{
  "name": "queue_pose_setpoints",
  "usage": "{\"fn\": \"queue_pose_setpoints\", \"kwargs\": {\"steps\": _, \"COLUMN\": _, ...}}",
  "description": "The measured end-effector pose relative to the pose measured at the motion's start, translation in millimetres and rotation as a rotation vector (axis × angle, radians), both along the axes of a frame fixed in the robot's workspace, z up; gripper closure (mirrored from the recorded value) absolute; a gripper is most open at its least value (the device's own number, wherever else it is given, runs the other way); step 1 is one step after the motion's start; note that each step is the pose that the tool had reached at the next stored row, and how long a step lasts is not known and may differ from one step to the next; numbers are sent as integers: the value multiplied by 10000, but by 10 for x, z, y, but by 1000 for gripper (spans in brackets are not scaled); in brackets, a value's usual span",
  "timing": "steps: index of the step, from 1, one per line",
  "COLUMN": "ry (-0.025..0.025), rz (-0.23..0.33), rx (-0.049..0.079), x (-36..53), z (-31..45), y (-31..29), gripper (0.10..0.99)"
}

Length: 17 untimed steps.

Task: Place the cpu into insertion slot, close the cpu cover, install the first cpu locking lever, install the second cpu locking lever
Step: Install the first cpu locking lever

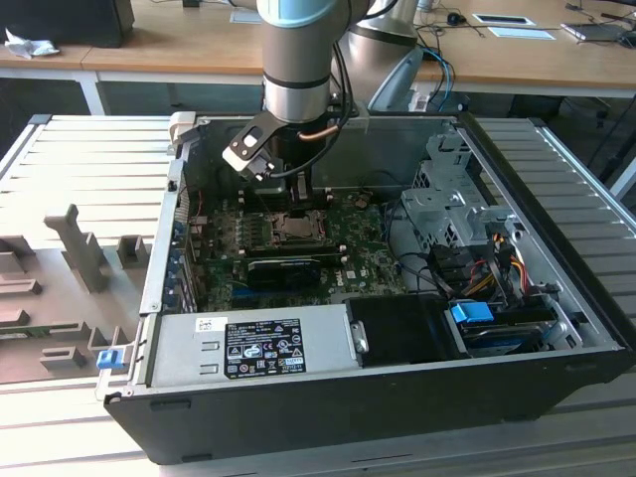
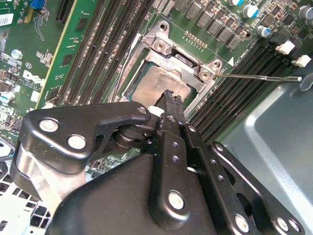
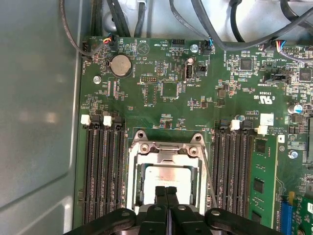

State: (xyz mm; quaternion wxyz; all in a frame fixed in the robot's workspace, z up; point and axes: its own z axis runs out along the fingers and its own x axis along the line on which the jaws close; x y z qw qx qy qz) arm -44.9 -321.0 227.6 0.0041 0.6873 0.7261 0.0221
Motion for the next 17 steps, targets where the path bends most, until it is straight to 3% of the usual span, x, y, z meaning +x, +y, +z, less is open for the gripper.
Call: {"fn": "queue_pose_setpoints", "kwargs": {"steps": 17, "ry": 1, "rz": 0, "rx": -1, "x": 0, "z": 43, "y": 0, "gripper": 980}}
